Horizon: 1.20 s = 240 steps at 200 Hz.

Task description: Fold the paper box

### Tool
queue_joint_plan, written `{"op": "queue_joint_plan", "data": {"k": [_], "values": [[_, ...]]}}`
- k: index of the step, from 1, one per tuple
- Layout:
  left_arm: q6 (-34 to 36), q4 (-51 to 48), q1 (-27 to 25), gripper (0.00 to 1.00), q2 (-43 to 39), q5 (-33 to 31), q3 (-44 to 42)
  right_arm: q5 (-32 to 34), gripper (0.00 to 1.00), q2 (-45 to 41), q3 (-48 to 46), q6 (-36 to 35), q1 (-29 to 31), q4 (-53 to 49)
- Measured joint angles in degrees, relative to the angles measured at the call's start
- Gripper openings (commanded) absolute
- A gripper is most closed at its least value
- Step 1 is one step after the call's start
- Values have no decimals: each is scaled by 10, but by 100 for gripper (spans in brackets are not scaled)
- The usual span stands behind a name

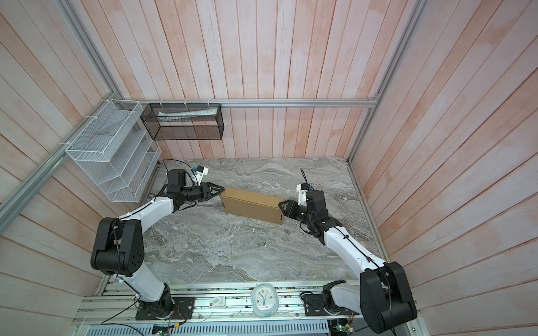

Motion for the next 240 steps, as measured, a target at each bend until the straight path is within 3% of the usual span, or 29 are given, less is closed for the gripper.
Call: {"op": "queue_joint_plan", "data": {"k": [86,240], "values": [[-7,9,0,25,4,0,-3,-8,36,3,-7,-5,-4,25],[-21,73,3,24,-55,4,-103,-18,34,-3,-1,-60,-6,0]]}}
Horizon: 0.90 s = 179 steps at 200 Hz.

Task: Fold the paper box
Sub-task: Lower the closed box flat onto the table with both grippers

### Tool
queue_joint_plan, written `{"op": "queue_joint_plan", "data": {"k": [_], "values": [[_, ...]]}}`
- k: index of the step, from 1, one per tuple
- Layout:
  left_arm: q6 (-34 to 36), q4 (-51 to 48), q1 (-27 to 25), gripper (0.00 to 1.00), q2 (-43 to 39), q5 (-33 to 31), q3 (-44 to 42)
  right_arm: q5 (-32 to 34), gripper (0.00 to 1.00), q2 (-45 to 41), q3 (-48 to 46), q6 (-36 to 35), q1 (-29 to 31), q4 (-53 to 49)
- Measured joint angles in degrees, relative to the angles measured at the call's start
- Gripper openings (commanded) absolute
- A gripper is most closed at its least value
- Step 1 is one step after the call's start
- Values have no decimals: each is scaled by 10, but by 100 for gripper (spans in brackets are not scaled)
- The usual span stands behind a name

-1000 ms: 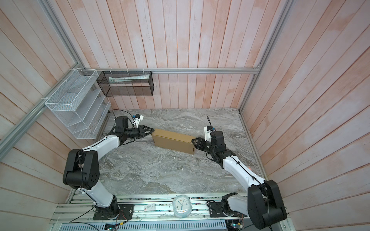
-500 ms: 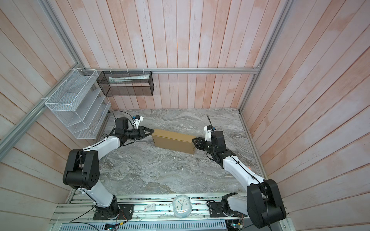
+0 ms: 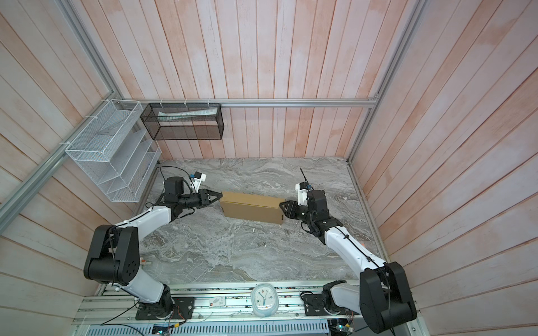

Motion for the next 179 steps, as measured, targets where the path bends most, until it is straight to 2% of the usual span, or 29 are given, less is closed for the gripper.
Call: {"op": "queue_joint_plan", "data": {"k": [66,179], "values": [[-5,2,0,24,-28,-1,-29,28,33,-33,-12,-23,23,-24],[-14,-3,-4,25,-85,-11,-85,37,33,-84,-54,-38,37,-29]]}}
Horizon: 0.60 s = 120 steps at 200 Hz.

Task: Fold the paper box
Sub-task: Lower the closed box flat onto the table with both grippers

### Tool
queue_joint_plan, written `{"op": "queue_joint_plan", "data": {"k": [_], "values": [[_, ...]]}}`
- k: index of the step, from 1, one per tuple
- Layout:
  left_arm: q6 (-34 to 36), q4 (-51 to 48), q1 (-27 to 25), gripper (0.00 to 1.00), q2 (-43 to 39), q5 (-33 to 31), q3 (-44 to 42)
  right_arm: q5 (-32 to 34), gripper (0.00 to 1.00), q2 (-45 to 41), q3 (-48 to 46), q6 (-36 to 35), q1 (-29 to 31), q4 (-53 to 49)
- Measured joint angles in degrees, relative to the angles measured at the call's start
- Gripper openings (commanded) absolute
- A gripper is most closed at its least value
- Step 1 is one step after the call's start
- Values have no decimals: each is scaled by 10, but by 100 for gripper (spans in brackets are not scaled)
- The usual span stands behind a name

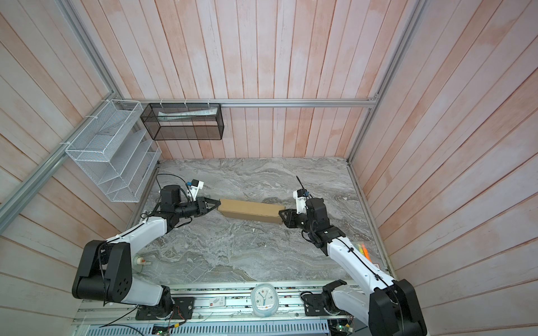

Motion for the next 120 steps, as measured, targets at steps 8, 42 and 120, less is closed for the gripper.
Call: {"op": "queue_joint_plan", "data": {"k": [8,42,120], "values": [[0,-2,-1,24,-4,0,-5,0,33,-4,-3,0,0,-2],[-4,-18,-6,24,-17,0,-27,1,33,-16,-21,0,4,-24],[-16,-45,-14,24,-64,0,-55,5,35,-47,-30,0,8,-69]]}}
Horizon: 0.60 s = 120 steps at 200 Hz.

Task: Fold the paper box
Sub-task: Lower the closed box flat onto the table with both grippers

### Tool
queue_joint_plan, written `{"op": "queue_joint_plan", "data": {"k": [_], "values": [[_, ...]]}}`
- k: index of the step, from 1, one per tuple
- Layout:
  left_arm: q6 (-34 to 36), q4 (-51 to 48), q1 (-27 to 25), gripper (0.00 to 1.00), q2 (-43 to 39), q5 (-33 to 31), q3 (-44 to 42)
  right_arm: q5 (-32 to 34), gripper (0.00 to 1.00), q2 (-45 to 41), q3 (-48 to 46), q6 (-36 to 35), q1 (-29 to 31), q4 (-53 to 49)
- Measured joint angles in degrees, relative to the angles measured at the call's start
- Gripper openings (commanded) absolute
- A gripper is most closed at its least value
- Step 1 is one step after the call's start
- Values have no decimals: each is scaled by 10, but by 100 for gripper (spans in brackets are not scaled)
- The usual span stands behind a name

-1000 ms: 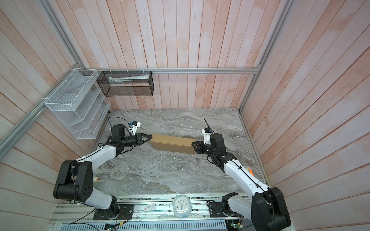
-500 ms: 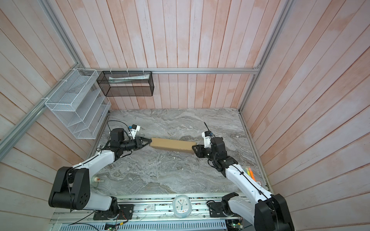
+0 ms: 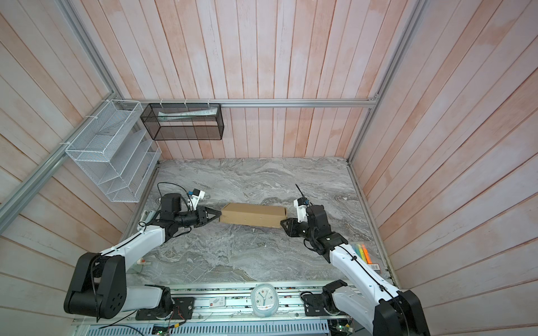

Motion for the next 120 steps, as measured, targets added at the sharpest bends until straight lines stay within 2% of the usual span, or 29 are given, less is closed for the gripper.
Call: {"op": "queue_joint_plan", "data": {"k": [89,120], "values": [[0,-26,-1,25,-32,0,-12,7,45,-11,0,-9,0,-24],[0,-27,-1,27,-37,-2,-12,13,46,-19,0,-13,-4,-24]]}}
